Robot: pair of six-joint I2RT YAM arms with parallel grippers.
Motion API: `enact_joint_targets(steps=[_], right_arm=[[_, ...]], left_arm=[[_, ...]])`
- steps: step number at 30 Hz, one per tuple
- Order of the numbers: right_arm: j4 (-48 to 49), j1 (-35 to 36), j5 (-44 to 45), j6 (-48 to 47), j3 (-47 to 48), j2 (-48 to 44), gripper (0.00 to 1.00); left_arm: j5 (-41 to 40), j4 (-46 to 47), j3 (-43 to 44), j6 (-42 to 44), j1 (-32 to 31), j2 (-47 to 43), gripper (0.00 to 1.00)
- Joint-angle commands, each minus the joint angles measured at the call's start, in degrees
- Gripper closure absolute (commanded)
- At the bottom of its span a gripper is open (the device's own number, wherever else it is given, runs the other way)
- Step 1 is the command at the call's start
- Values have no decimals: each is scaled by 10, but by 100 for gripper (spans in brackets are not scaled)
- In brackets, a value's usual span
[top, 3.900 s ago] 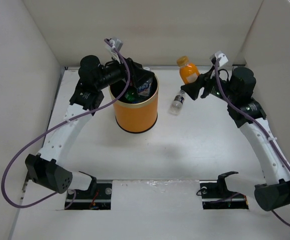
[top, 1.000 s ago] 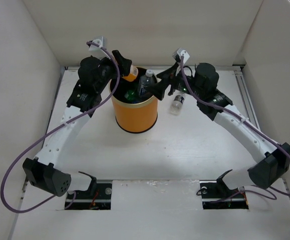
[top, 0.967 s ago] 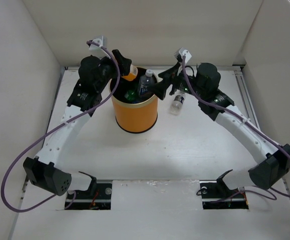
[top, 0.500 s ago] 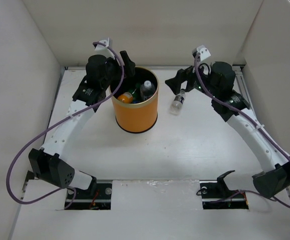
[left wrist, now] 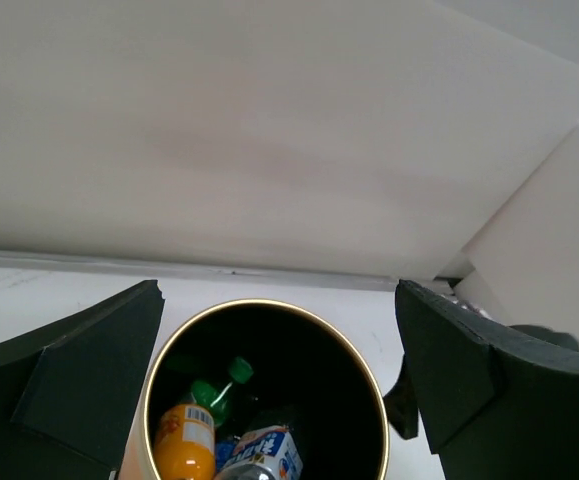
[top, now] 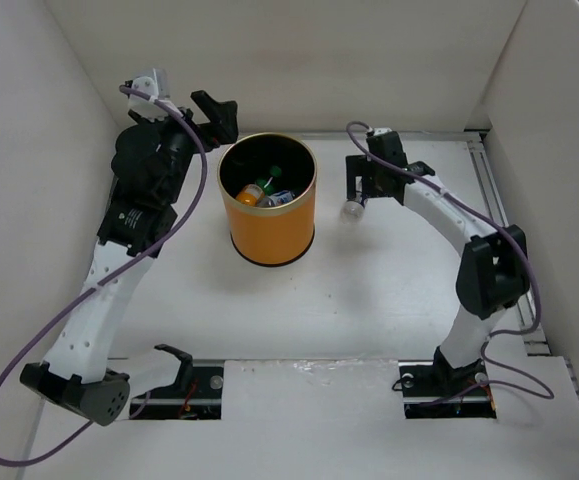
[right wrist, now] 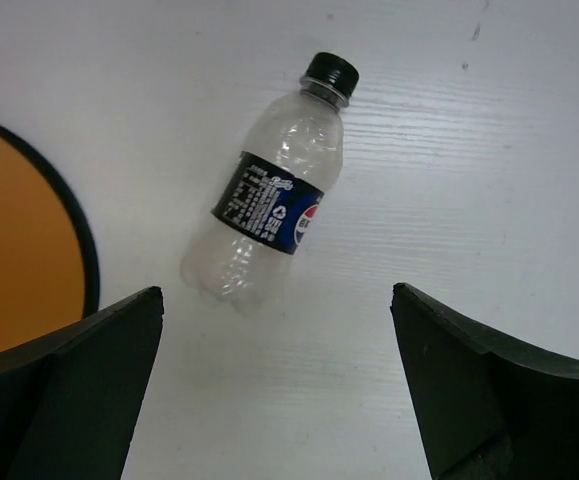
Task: Put the plastic bottles in the bin
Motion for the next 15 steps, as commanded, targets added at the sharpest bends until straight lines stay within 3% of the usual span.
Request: enact_joint_targets(steps=[1, 8, 15], right_arm=[[47, -17, -18, 16, 17, 22, 0], [55, -17, -34, 51, 63, 127, 0], [97, -12, -38, 88, 17, 149, 3]], left_arm=[[-27, 12, 11, 8, -1, 4, 0], [-20, 12, 11, 8, -1, 15, 0], [-20, 12, 11, 8, -1, 15, 0]])
